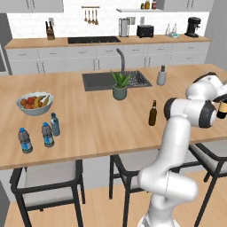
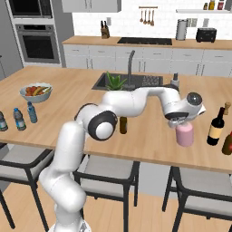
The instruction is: Move the plastic bottles in the middle to the plastics group, and the glass bottles in the middle to the glass group.
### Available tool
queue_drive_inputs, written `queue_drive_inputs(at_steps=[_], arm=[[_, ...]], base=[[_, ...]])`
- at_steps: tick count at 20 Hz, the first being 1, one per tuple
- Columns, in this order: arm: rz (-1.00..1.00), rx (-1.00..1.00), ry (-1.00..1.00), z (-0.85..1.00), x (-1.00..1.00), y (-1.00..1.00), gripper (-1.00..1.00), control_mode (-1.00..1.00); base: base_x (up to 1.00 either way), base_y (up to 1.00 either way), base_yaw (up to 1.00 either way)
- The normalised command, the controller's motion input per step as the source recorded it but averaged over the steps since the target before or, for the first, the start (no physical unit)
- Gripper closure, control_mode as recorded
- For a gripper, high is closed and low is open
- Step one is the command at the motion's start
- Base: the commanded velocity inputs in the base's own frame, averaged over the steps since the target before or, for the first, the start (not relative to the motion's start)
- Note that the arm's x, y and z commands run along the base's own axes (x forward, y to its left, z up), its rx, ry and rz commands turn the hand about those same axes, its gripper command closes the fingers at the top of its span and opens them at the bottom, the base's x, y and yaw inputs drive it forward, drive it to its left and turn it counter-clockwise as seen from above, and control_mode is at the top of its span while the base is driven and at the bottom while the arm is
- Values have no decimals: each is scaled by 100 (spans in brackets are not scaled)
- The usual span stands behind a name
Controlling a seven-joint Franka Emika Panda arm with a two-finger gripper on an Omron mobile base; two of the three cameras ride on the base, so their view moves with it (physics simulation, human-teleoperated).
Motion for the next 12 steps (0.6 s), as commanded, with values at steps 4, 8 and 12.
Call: queue_drive_inputs(at_steps=[4,8,12], arm=[[0,4,0,0,6,-45,100,-100],[0,7,0,0,6,-48,100,-100],[0,6,0,0,1,-34,100,-100]], base=[[0,0,0],[0,0,0],[0,0,0]])
